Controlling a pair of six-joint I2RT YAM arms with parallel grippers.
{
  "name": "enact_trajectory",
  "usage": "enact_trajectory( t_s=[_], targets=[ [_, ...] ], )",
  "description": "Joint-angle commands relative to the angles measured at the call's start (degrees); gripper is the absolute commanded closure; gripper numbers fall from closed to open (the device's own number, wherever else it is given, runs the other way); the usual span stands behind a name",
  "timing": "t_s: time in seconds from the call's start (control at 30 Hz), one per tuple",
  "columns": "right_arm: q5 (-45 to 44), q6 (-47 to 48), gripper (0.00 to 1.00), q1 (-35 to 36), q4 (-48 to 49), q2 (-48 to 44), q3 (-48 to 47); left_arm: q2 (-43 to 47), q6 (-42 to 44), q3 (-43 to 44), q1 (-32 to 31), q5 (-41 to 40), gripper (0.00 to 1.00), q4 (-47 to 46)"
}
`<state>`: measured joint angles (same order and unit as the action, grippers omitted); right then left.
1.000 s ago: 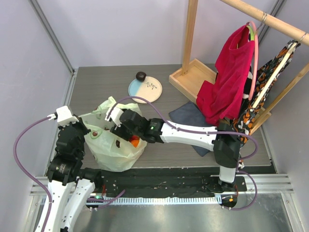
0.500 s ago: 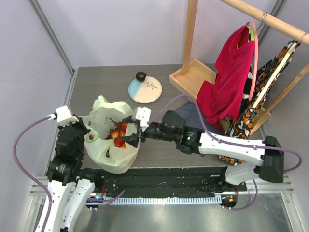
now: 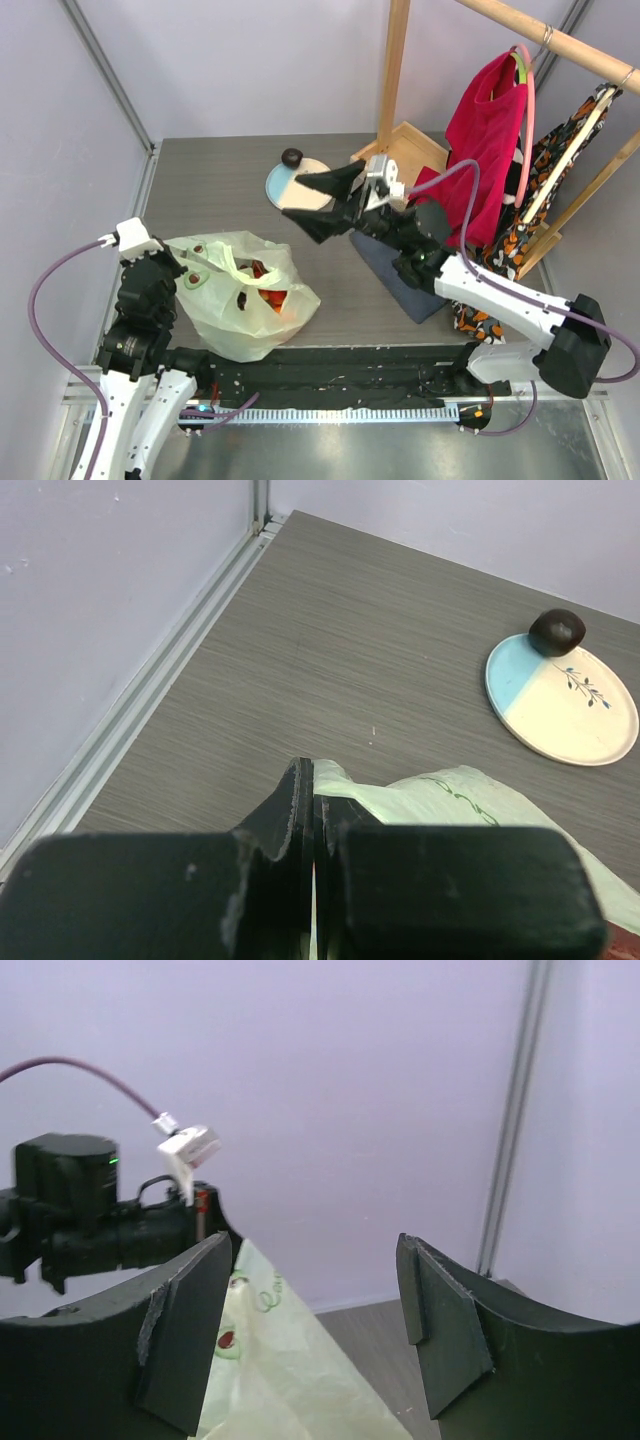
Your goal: Place the fruits into the plastic bag
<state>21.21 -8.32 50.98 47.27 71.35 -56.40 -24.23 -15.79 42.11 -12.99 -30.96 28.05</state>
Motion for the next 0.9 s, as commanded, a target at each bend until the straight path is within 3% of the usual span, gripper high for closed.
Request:
enact_trajectory(
  t_s=[0.0,0.1,0.27,0.7,0.87],
  targets=[
    [-1.1,-8.1,0.26,-4.0,-3.9,6.2,-8.6,0.1,0.7,1.1,0.2,-1.9,1.00,-2.6],
    [-8.3,-5.0,0.26,-5.3,-23.6,15.4,-21.5,0.0,0.8,1.1,0.2,-2.2,1.00,-2.5],
    [-11.5,-6.3,0.25,-10.7,-37.9,29.3,-37.4,0.5,0.6,1.3,0.2,-5.5,1.00,-2.0],
    [-15.7,-13.5,0.20,-18.7,-42.7,66.1,-68.5,1.3,0.8,0.3,0.3,-6.9,1.00,-2.8],
    [-18.7,-17.3,0.19,-20.0,-42.7,74.6,-77.7,0.6,0.8,0.5,0.4,-6.8,1.00,-2.8]
  ],
)
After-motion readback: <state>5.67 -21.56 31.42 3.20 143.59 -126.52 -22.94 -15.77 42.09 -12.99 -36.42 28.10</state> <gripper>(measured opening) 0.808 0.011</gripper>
